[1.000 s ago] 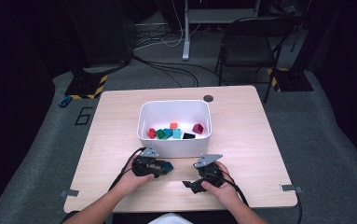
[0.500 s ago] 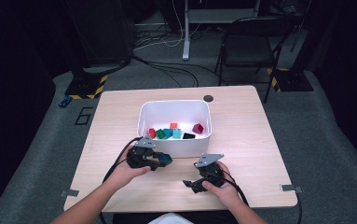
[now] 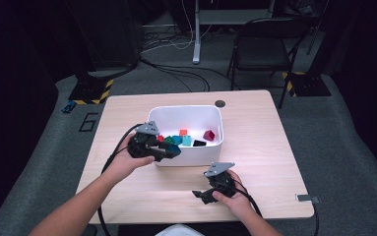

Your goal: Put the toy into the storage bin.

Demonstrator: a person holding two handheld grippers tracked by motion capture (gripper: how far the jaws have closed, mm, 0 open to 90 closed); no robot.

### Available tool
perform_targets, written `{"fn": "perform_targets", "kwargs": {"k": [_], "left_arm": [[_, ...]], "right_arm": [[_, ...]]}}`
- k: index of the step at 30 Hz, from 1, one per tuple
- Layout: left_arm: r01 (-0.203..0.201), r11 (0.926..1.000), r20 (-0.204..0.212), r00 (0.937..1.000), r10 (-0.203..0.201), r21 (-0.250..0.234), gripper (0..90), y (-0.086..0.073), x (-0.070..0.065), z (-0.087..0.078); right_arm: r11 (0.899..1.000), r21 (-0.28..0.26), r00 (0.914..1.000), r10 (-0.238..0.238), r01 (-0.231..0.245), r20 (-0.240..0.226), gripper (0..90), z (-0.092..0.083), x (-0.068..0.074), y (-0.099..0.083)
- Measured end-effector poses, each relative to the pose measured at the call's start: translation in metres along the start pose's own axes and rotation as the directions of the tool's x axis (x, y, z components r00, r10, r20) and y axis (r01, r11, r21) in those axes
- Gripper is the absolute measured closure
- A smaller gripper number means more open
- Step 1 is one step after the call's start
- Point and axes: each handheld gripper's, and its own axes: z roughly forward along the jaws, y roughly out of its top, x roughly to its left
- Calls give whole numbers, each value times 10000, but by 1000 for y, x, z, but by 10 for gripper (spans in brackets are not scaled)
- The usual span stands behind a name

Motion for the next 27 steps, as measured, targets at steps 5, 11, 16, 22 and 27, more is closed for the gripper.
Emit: {"fn": "perform_targets", "kwargs": {"k": [5, 11, 16, 22, 27], "left_arm": [[-232, 9997, -168, 9996, 231, -66, 585, 11, -2, -7], [-374, 9992, -332, 9988, 370, -115, 585, 25, 1, -12], [-493, 9987, -549, 9973, 484, -150, 585, 38, 6, -15], [-485, 9987, -745, 9961, 470, -172, 585, 49, 15, -14], [-324, 9992, -877, 9957, 302, -231, 585, 55, 26, -10]], "right_arm": [[10000, 3, 10000, -15, 15, 14, 160, 0, 0, 0], [10000, 15, 10000, -24, 24, 8, 159, 0, 0, 0], [10000, 16, 10000, -15, 15, 13, 160, 0, 0, 0], [10000, 12, 10000, -47, 47, 21, 160, -1, 0, 0], [10000, -8, 10000, -90, 90, 25, 160, -1, -1, 0]]}}
